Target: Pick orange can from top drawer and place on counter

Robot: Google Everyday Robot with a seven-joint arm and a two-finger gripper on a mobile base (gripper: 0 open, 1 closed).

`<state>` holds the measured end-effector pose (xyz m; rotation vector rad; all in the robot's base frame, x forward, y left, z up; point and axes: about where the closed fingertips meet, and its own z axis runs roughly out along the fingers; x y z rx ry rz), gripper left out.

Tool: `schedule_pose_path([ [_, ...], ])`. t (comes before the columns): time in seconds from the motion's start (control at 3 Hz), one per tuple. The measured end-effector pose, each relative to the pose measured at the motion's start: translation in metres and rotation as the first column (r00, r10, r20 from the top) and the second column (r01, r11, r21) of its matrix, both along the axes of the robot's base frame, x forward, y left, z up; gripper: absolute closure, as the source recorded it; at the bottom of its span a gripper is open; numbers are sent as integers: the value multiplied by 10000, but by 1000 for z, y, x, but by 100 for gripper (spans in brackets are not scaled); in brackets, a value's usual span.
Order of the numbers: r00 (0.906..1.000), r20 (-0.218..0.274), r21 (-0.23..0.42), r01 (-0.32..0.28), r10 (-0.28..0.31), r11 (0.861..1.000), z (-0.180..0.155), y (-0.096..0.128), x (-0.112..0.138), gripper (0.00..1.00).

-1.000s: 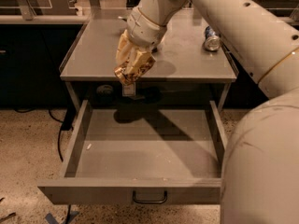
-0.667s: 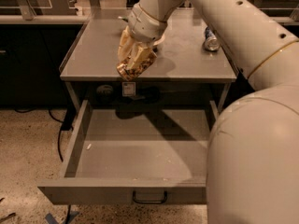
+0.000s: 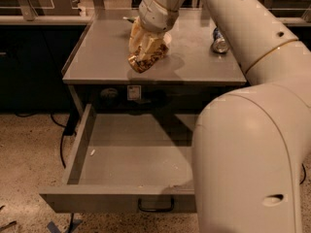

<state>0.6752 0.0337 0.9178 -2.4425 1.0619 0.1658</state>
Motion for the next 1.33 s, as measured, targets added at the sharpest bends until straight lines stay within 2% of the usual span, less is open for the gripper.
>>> schedule_pose_path([
  [0.33, 9999, 107, 152, -81, 79, 9999, -5, -5, 12, 100],
  [1.0, 9986, 451, 1164, -344, 294, 9926, -14, -19, 31, 100],
  [1.33, 9984, 487, 1207, -331, 274, 9921, -15, -17, 34, 82],
])
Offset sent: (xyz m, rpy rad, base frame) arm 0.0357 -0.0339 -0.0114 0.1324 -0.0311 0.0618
